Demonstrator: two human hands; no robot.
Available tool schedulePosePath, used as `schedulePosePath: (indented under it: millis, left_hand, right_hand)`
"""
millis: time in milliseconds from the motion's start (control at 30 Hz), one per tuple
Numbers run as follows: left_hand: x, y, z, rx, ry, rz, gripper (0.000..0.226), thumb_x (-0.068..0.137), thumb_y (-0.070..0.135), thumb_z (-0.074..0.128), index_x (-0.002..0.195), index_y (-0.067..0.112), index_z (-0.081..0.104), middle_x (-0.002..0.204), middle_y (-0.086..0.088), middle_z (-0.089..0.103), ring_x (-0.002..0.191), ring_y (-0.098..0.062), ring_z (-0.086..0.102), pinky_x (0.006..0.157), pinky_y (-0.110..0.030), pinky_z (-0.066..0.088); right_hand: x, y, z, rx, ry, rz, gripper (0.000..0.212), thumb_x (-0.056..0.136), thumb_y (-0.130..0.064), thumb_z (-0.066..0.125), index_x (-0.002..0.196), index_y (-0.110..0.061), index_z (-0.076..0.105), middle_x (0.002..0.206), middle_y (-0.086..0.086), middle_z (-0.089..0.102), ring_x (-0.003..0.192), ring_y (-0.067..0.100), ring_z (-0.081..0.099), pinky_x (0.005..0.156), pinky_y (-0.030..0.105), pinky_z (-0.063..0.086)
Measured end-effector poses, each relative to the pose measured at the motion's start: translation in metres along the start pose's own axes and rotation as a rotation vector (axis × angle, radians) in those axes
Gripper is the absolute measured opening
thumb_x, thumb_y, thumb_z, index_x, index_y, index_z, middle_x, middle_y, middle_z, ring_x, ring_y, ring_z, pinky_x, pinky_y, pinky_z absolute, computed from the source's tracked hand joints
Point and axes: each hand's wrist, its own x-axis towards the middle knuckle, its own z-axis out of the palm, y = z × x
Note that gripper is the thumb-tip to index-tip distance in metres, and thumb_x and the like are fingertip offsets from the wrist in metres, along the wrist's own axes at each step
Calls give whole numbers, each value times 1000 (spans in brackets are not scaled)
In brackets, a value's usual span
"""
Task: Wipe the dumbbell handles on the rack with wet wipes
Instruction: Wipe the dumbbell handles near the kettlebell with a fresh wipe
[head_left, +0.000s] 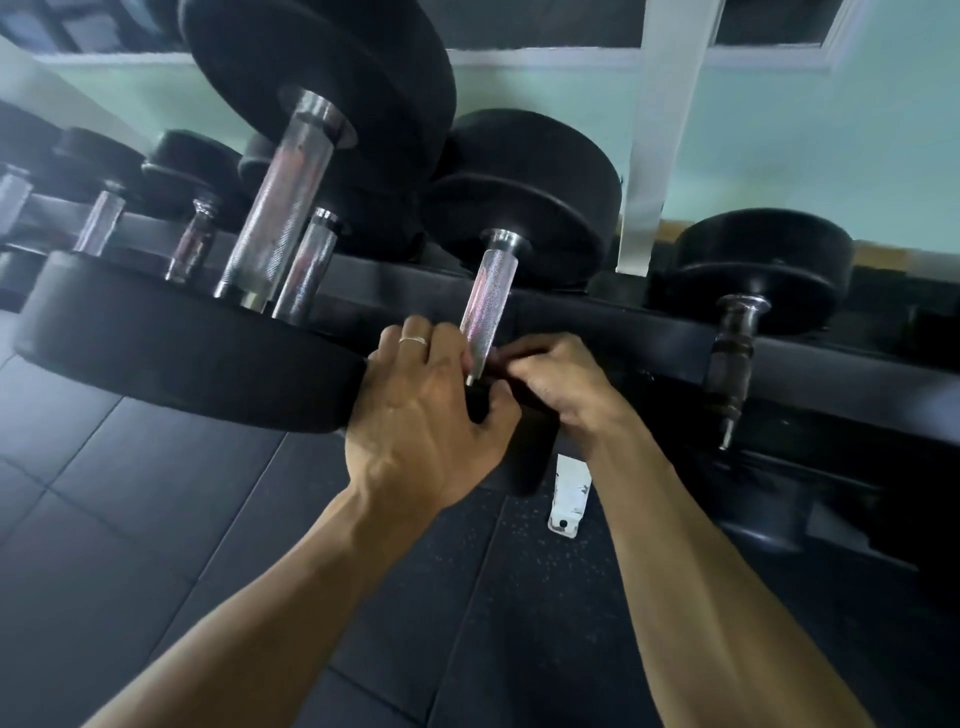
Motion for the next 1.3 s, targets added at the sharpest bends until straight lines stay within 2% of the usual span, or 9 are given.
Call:
schedulePosePath:
  millis: [67,233,400,600,767,933,1133,1233,1300]
  left_hand:
    - [1,0,0,8,-23,-3,38,77,53,39,82,17,51,85,-3,54,83,-23,52,75,-40,52]
    - [1,-1,0,12,-73,-9,42,79,53,38,83,14,52,85,-5,53,82,-24,51,73,-42,51]
    - [1,-2,-3,7,-86,13,38,81,47,45,83,10,55,82,-7,54,78,-28,52,68,-44,50]
    - [0,-3,-2,-29,-67,33,33,81,42,51,82,9,55,80,-7,56,77,-29,52,68,-44,48]
    - [1,-2,-5,-33,-87,47,33,81,40,50,82,8,56,78,-8,56,76,-29,51,69,-44,47]
    - [1,-3,-5,-29,-96,52,32,81,39,51,82,8,58,79,-7,57,77,-29,51,71,-41,44]
    - [2,-1,-7,-11,-100,44,32,79,39,53,82,9,60,78,-7,58,76,-30,53,75,-39,42]
    - [2,-1,-7,-14,-90,50,30,79,38,54,81,9,60,77,-6,57,76,-29,53,74,-39,42]
    - [1,-2,-7,-14,-92,54,29,80,37,55,81,9,61,77,-5,56,76,-29,53,74,-39,43]
  right_hand:
    - [-1,2,1,-87,-34,-18,24,81,3,69,78,-19,76,64,-7,72,61,4,67,58,17,51]
    - [27,-18,11,346,225,14,44,82,16,53,73,-20,77,73,1,75,68,13,69,75,28,60]
    - [0,-3,2,219,-67,95,33,88,12,61,76,-16,74,63,-3,73,59,8,70,57,22,58]
    - [44,-27,9,433,279,22,37,82,14,61,76,-19,78,77,3,76,75,18,71,86,41,60]
    - [14,-12,5,447,95,52,16,87,3,71,87,-12,78,70,3,73,64,12,68,69,28,61]
    - [50,-34,13,833,147,108,30,91,11,50,91,-6,74,73,7,68,58,15,62,60,28,57]
    - [18,-13,-3,938,-73,240,16,93,-8,57,90,-1,71,74,8,69,66,15,63,96,34,51]
    - [36,-23,-1,1050,-71,243,34,94,-32,55,90,-2,70,80,8,65,71,17,60,89,31,48]
    - [48,-34,0,1058,-39,228,39,90,-31,49,103,1,66,98,17,62,86,28,58,87,34,46]
